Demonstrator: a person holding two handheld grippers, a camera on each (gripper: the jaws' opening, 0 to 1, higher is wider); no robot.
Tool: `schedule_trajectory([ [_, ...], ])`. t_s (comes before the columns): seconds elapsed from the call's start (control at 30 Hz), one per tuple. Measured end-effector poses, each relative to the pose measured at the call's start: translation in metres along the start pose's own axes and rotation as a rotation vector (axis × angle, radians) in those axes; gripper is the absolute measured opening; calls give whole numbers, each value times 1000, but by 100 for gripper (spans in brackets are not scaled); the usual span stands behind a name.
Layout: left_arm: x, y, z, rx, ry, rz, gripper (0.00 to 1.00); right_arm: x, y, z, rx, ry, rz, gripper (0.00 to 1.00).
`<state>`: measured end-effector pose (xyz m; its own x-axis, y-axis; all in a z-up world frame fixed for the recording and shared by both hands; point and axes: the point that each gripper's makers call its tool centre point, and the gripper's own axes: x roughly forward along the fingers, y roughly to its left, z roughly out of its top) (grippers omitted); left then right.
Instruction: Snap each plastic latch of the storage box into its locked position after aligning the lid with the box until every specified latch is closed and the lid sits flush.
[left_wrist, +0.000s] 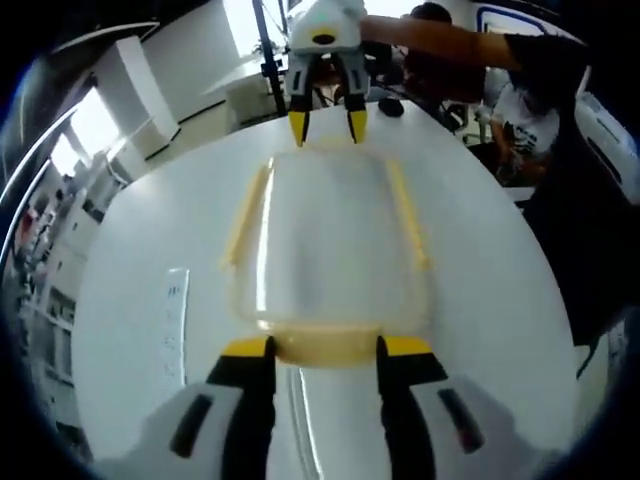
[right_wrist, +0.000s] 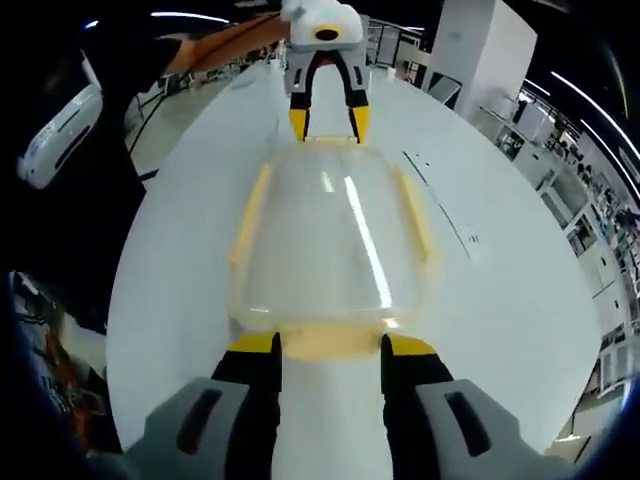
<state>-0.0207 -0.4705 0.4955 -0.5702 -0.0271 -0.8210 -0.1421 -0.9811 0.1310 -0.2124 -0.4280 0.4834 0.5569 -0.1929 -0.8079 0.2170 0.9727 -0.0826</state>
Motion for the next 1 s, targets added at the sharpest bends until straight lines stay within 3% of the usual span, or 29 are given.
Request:
schedule_trajectory([
  [0.47,-62,-12,-85,-104,21,75,39,60,1,89,-91,-10,59,39],
  [0.73,-81,-21,-120,-139,14,101,39,82,7,119,-115,13,73,39],
  [1.0,-95,-24,-146,-156,9,123,39,103,14,140,-126,21,76,39],
])
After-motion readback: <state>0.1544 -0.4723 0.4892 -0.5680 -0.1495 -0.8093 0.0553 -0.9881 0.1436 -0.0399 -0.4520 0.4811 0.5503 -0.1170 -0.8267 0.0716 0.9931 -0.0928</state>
